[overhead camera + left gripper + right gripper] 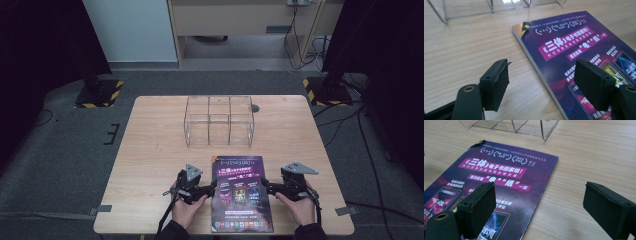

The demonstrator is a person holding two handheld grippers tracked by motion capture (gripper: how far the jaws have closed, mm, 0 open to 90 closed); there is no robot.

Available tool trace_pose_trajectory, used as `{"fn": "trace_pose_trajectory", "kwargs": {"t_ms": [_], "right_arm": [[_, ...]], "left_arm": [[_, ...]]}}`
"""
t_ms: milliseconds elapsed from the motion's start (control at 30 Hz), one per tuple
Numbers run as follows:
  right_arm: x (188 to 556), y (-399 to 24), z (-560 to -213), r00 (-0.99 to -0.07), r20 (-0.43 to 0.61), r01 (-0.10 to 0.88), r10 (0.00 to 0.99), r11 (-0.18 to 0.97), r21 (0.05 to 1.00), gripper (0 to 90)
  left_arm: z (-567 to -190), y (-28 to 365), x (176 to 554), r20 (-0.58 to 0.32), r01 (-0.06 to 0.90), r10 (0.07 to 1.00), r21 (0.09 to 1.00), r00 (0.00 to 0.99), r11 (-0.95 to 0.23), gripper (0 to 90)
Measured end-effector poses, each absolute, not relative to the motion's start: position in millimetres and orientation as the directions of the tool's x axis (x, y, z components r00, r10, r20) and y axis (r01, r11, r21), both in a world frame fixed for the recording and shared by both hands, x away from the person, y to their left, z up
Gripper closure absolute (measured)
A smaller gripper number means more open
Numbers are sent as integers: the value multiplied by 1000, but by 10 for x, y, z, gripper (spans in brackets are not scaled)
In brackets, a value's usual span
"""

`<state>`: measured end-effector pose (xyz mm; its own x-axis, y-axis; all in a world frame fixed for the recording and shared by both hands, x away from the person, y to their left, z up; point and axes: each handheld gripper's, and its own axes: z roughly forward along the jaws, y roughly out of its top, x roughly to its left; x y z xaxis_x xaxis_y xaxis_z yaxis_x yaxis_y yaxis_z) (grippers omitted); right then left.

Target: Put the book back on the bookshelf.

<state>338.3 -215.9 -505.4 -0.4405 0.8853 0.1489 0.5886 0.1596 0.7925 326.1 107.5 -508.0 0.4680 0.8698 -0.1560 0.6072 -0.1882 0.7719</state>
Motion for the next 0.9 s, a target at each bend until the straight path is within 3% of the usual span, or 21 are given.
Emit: {"fn": "trace_pose_trajectory", "kwargs": {"t_ms": [900], "right_arm": [[3351, -1984, -5291, -485, 162, 633, 859, 217, 743, 214]], "left_arm": [[-5314, 825, 3261, -201, 652, 866, 738, 459, -174, 333]]}}
